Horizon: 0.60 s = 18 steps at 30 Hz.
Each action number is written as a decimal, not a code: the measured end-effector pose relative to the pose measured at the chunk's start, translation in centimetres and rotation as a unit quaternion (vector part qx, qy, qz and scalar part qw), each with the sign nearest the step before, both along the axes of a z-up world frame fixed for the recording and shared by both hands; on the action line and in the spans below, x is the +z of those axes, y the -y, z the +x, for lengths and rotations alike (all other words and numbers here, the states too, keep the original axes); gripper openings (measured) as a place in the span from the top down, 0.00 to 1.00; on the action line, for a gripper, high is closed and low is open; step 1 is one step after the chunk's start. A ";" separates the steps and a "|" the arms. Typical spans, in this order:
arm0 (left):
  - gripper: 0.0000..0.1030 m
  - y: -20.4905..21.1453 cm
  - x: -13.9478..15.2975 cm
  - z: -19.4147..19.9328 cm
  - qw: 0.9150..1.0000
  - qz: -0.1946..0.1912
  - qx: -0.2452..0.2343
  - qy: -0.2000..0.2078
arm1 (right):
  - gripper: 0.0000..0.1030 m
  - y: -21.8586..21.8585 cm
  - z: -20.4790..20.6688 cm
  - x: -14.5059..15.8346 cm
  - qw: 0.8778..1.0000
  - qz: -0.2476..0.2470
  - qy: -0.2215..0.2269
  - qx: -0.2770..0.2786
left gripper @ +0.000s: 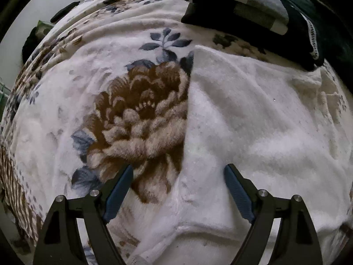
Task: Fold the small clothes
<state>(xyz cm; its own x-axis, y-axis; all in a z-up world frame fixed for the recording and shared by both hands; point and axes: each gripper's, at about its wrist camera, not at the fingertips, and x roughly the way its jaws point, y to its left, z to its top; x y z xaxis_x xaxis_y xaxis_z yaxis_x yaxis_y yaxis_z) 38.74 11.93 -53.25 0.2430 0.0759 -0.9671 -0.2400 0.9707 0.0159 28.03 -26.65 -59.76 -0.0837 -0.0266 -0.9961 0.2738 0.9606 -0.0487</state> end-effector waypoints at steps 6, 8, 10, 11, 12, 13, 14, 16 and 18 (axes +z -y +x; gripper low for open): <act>0.18 -1.0 -0.1 -0.7 1.000 -0.010 0.001 0.001 | 0.26 4.0 -2.6 4.5 0.987 0.038 0.081 -0.134; 0.17 -1.6 -0.5 -0.4 1.000 -0.013 0.001 -0.001 | 0.26 5.1 -1.6 4.4 0.974 0.087 0.107 -0.179; 0.17 -2.0 -0.9 -0.1 1.000 -0.013 0.004 -0.003 | 0.26 5.6 0.0 2.6 0.965 0.135 0.097 -0.204; 0.17 -1.9 -1.0 0.1 1.000 -0.014 0.006 -0.003 | 0.26 5.5 0.8 1.3 0.963 0.152 0.084 -0.208; 0.17 -2.0 -1.1 0.2 1.000 -0.016 0.009 -0.003 | 0.26 5.1 1.7 -0.2 0.961 0.171 0.065 -0.205; 0.17 -2.3 -1.1 0.4 1.000 -0.018 0.011 -0.003 | 0.39 4.5 2.2 -1.5 0.962 0.183 0.045 -0.199; 0.17 -2.2 -1.0 0.5 1.000 -0.018 0.012 -0.002 | 0.59 4.1 2.4 -2.1 0.965 0.177 0.041 -0.190; 0.17 -2.3 -1.2 1.0 1.000 -0.020 0.012 -0.001 | 0.90 2.5 3.4 -0.3 0.981 0.112 0.077 -0.137; 0.17 -2.4 -1.0 1.0 1.000 -0.023 0.013 0.001 | 0.91 0.7 3.9 2.8 0.985 0.067 0.133 -0.087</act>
<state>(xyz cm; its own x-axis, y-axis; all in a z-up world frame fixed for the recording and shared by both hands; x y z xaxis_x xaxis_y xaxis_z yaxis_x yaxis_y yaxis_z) 39.75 14.36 -54.26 0.2431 0.0378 -0.9693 -0.2660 0.9635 -0.0291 31.92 -27.39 -56.91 0.1891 0.0984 -0.9770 0.4206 0.8910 0.1712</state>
